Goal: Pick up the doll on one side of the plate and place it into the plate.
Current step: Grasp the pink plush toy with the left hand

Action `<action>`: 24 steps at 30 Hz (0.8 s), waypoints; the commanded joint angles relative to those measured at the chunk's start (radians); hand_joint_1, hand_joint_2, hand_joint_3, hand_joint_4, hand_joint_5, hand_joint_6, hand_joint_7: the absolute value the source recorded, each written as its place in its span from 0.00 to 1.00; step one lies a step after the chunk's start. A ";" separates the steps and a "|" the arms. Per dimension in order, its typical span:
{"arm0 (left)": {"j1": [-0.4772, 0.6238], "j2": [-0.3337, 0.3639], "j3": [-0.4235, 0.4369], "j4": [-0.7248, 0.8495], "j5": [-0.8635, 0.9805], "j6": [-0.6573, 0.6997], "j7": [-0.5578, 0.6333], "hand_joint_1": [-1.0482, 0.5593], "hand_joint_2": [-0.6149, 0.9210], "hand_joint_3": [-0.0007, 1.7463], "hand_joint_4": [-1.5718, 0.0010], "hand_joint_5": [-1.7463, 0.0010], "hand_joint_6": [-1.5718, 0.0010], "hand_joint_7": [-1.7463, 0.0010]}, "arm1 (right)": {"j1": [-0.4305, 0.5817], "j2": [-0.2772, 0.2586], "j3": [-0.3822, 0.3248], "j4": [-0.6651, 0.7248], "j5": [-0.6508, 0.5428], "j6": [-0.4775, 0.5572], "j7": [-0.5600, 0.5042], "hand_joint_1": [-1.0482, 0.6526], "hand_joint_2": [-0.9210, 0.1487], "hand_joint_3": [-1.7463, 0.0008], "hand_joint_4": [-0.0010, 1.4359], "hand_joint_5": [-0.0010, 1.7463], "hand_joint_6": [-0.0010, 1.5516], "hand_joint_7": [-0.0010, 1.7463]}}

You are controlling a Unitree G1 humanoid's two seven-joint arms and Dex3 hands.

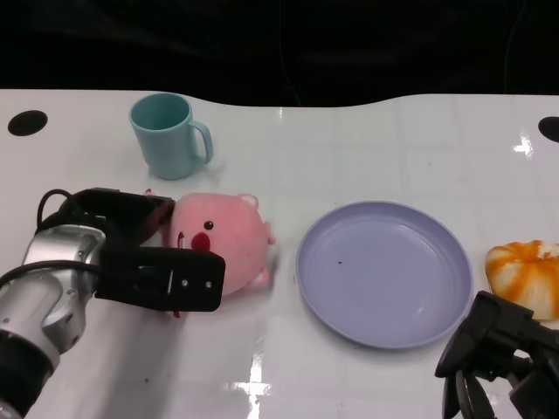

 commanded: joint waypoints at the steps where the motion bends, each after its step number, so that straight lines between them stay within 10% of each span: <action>1: -0.032 -0.017 -0.027 0.098 -0.005 -0.025 0.028 0.20 1.00 0.02 0.91 0.90 0.85 0.99 | 0.010 -0.009 -0.003 -0.020 -0.007 0.011 -0.006 0.51 0.48 0.15 0.50 1.00 0.38 0.90; 10: -0.090 -0.098 -0.085 0.362 -0.028 -0.100 0.122 0.27 1.00 0.03 0.82 0.92 0.77 0.98 | 0.028 -0.011 0.000 -0.054 -0.005 0.036 -0.011 0.51 0.48 0.15 0.49 1.00 0.38 0.90; 17: -0.090 -0.143 -0.065 0.506 -0.087 -0.171 0.286 0.46 1.00 0.02 0.44 0.84 0.36 0.93 | 0.031 -0.014 -0.004 -0.053 -0.023 0.016 -0.010 0.51 0.48 0.16 0.49 1.00 0.38 0.90; 19: -0.090 -0.146 -0.069 0.527 -0.093 -0.186 0.318 0.46 1.00 0.01 0.41 0.75 0.30 0.95 | 0.034 -0.012 -0.005 -0.059 -0.019 0.025 -0.009 0.50 0.48 0.16 0.49 1.00 0.38 0.90; 20: -0.087 -0.145 -0.070 0.535 -0.095 -0.198 0.343 0.46 0.99 0.00 0.46 0.50 0.25 0.94 | 0.034 -0.011 -0.005 -0.061 -0.017 0.028 -0.009 0.50 0.48 0.16 0.49 1.00 0.38 0.90; 22: -0.080 -0.142 -0.076 0.545 -0.094 -0.216 0.388 0.50 1.00 0.03 0.50 0.11 0.37 0.54 | 0.033 -0.012 -0.006 -0.058 -0.016 0.023 -0.007 0.50 0.48 0.16 0.49 1.00 0.38 0.90; 24: -0.072 -0.140 -0.077 0.547 -0.097 -0.234 0.430 0.51 1.00 0.11 0.50 0.03 0.49 0.33 | 0.031 -0.014 -0.007 -0.053 -0.022 0.013 -0.005 0.50 0.48 0.16 0.49 1.00 0.38 0.90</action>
